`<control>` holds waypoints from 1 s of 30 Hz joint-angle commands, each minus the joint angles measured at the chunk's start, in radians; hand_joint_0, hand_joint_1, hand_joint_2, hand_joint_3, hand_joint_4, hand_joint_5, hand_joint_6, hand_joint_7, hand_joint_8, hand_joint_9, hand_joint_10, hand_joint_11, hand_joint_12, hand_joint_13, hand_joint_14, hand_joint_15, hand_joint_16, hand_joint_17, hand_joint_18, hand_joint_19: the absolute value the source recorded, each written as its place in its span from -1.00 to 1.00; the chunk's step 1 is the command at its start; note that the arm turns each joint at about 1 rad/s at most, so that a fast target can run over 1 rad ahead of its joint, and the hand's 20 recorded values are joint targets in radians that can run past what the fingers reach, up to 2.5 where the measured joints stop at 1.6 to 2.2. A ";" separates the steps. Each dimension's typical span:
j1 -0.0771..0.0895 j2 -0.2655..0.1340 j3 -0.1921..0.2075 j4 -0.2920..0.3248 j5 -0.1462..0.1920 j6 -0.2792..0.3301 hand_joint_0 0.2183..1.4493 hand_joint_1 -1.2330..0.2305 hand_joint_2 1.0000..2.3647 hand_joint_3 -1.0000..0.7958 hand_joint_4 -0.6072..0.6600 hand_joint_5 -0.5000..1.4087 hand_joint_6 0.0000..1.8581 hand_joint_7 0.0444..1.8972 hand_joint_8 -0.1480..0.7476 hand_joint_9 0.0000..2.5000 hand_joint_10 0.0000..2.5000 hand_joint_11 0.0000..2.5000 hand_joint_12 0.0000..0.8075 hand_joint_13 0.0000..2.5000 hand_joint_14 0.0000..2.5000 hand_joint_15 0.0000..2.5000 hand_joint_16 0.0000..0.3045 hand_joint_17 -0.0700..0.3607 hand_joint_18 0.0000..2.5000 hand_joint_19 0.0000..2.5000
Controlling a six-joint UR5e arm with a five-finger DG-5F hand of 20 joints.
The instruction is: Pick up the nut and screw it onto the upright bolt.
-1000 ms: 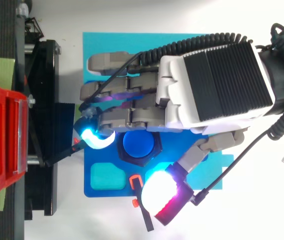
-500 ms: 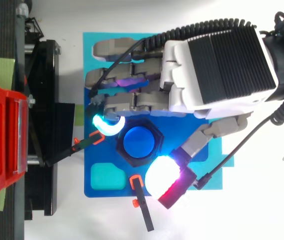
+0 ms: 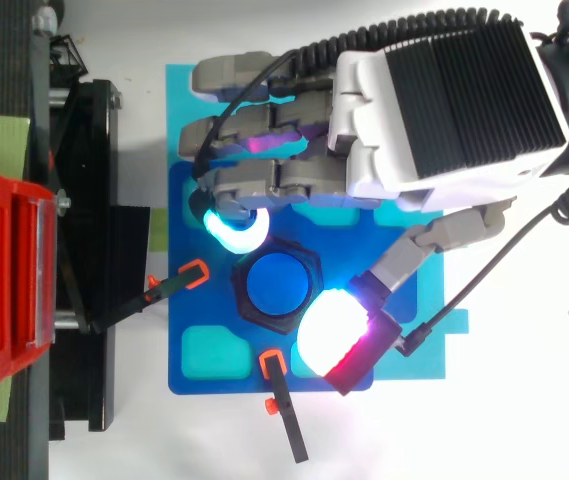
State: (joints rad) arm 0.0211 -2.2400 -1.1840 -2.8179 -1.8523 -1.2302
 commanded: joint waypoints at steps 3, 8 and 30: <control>-0.007 0.000 0.014 0.000 -0.013 0.000 -0.51 0.34 -1.00 -0.44 0.22 -0.47 -0.40 0.41 -0.03 -0.22 -1.00 -0.99 -0.35 -0.61 -1.00 -1.00 -0.82 -0.39 -0.89 -1.00; -0.012 0.000 0.018 -0.003 -0.015 0.000 -0.50 0.27 -1.00 -0.44 0.05 -0.44 -0.40 0.40 -0.08 -0.12 -1.00 -0.98 -0.41 -0.55 -1.00 -1.00 -0.86 -0.45 -0.82 -1.00; -0.010 -0.001 0.089 -0.064 -0.025 -0.015 -0.56 0.34 -1.00 -0.44 0.36 -0.60 -0.46 -0.22 -0.10 -0.33 -1.00 -1.00 -0.32 -0.67 -1.00 -1.00 -0.81 -0.37 -0.93 -1.00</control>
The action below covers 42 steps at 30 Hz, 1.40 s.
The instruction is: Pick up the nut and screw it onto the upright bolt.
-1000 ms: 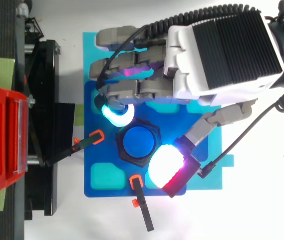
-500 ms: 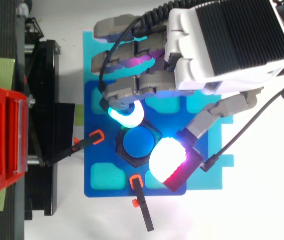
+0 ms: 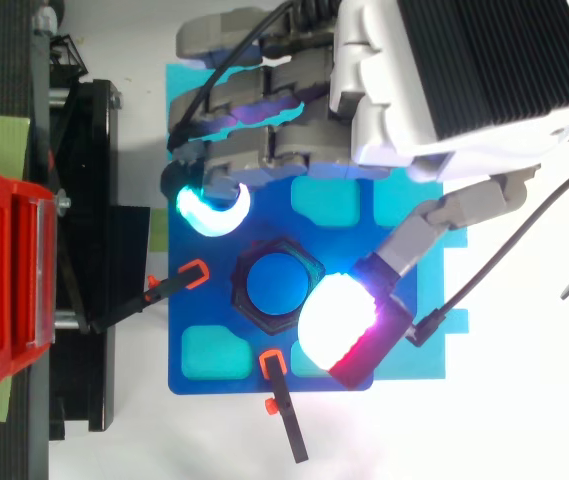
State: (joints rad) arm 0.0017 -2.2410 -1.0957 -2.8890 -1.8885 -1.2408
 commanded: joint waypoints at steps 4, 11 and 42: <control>0.023 0.000 0.000 0.010 0.039 -0.005 -0.56 0.34 -1.00 -0.44 0.36 -0.61 -0.46 -0.25 -0.10 -0.35 -1.00 -1.00 -0.31 -0.69 -1.00 -1.00 -0.80 -0.36 -0.95 -1.00; 0.038 0.000 0.000 0.010 0.046 -0.005 -0.56 0.35 -1.00 -0.44 0.36 -0.61 -0.46 -0.25 -0.10 -0.35 -1.00 -1.00 -0.30 -0.69 -1.00 -1.00 -0.80 -0.36 -0.96 -1.00; 0.053 0.000 -0.053 0.025 0.068 0.000 -0.54 0.33 -1.00 -0.44 0.42 -0.57 -0.46 -0.03 -0.05 -0.32 -1.00 -1.00 -0.34 -0.64 -1.00 -1.00 -0.82 -0.39 -0.92 -1.00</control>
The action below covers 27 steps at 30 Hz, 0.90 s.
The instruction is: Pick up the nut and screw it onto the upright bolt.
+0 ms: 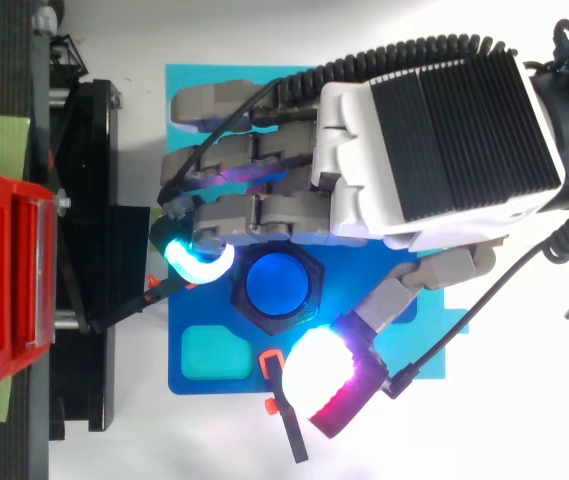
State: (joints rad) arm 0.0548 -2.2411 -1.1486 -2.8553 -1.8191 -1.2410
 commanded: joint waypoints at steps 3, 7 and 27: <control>0.000 0.000 0.000 -0.016 0.000 0.000 -0.54 0.32 -1.00 -0.44 0.41 -0.57 -0.46 -0.01 -0.05 -0.31 -1.00 -1.00 -0.35 -0.64 -1.00 -1.00 -0.83 -0.40 -0.92 -1.00; -0.001 0.000 0.000 -0.018 -0.002 0.000 -0.53 0.31 -1.00 -0.44 0.42 -0.56 -0.46 0.00 -0.05 -0.29 -1.00 -1.00 -0.36 -0.62 -1.00 -1.00 -0.83 -0.40 -0.91 -1.00; -0.010 0.000 -0.002 -0.036 -0.006 -0.002 -0.52 0.28 -1.00 -0.44 0.34 -0.52 -0.46 0.20 -0.05 -0.25 -1.00 -1.00 -0.38 -0.61 -1.00 -1.00 -0.84 -0.42 -0.90 -1.00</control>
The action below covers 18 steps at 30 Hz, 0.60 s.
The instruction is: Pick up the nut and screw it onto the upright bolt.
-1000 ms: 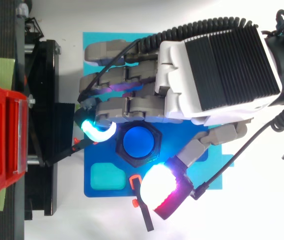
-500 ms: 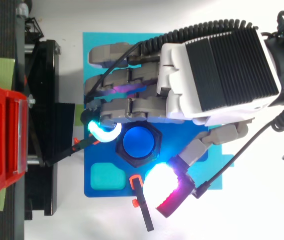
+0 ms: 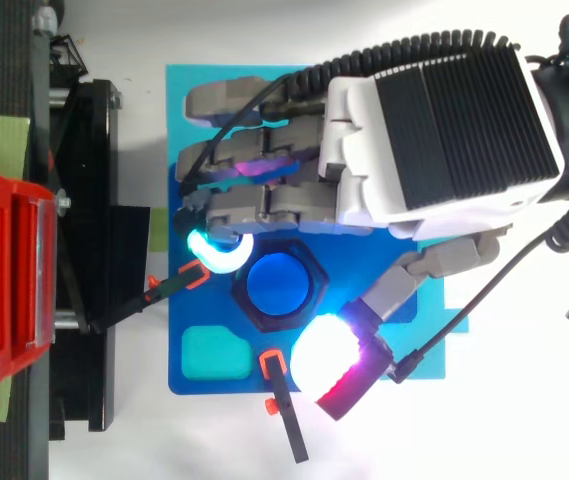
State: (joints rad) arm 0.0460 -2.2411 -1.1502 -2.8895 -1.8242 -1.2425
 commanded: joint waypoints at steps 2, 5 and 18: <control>-0.005 0.000 0.000 -0.002 -0.003 0.000 -0.52 0.28 -1.00 -0.44 0.32 -0.51 -0.46 0.24 -0.04 -0.25 -1.00 -1.00 -0.38 -0.61 -1.00 -1.00 -0.84 -0.42 -0.89 -1.00; -0.011 0.000 0.000 -0.004 -0.009 0.000 -0.51 0.28 -1.00 -0.44 0.30 -0.50 -0.46 0.28 -0.04 -0.22 -1.00 -0.99 -0.38 -0.60 -1.00 -1.00 -0.84 -0.42 -0.89 -1.00; -0.034 0.000 -0.002 -0.051 -0.010 -0.002 -0.50 0.25 -1.00 -0.44 0.21 -0.46 -0.46 0.50 -0.05 -0.19 -1.00 -0.98 -0.41 -0.57 -1.00 -1.00 -0.85 -0.43 -0.86 -1.00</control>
State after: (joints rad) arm 0.0167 -2.2411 -1.1506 -2.9317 -1.8346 -1.2439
